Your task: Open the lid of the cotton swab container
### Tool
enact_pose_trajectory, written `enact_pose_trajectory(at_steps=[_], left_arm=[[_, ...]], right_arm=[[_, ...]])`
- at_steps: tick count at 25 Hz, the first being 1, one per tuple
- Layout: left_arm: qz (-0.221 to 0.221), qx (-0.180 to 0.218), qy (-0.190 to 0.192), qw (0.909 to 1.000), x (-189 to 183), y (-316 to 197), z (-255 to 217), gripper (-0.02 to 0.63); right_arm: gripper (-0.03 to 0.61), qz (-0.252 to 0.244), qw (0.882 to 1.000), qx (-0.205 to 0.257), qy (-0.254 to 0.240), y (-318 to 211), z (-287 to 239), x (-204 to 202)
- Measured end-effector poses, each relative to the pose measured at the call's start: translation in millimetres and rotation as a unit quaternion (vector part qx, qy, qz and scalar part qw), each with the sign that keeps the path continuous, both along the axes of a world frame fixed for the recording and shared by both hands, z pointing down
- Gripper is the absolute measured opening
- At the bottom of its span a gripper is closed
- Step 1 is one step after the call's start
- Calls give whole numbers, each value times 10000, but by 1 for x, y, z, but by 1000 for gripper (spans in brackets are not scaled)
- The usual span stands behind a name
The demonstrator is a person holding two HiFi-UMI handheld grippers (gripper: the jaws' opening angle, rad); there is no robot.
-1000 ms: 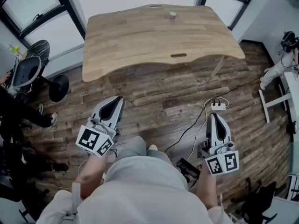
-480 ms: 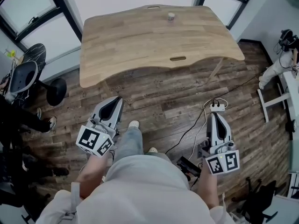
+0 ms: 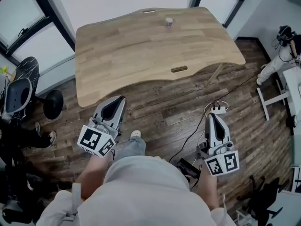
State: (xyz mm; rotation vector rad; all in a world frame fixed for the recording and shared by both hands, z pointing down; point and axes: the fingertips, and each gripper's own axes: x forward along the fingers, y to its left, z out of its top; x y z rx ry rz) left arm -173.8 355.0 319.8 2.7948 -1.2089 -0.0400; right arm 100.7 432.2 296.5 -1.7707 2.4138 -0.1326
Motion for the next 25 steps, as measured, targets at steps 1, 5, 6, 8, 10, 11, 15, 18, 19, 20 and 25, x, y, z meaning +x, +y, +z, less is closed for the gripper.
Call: enact_pose_trajectory(at_steps=[1,5,6,8,10,11,15,18,19,20,25], left_arm=[[45,0,8,10000,-1,-10,-1,14],[233,12,36,9997,-5,-46,-4,14],[286,18,45,9996,-7,-55,-4,14],[396,25,54,9992,-10,-73,-4,14],[508,27,48,9987,-14,-91,-4,14],[565,23,44,9984,-16,-100,-4,14],[814,-7,36,9967,-21,-134,-2,14],[1019,-19,10,9948,-23,-153,0,14],[1081,-21,0,9941,-23,-158,1,14],[1136,-17,-9,9935,-23,-163,1,14],[1194,11,22,9928,-32,-178,0,14]], right_arm=[[20,31,10000,2,-2,-8,-1,-2],[20,143,9999,32,-19,-40,-6,-14],[20,176,9998,37,-17,-48,-6,-18],[20,256,9997,42,-17,-62,-7,-25],[20,352,9994,45,-28,-75,-8,-32],[20,407,9992,45,-27,-81,-8,-35],[20,666,9978,20,23,-102,-6,-45],[20,867,9962,16,-38,-115,-3,-49],[20,926,9957,6,-48,-119,-2,-50],[20,969,9953,-5,-48,-123,-2,-52],[20,954,9954,-87,-6,-139,2,-61]])
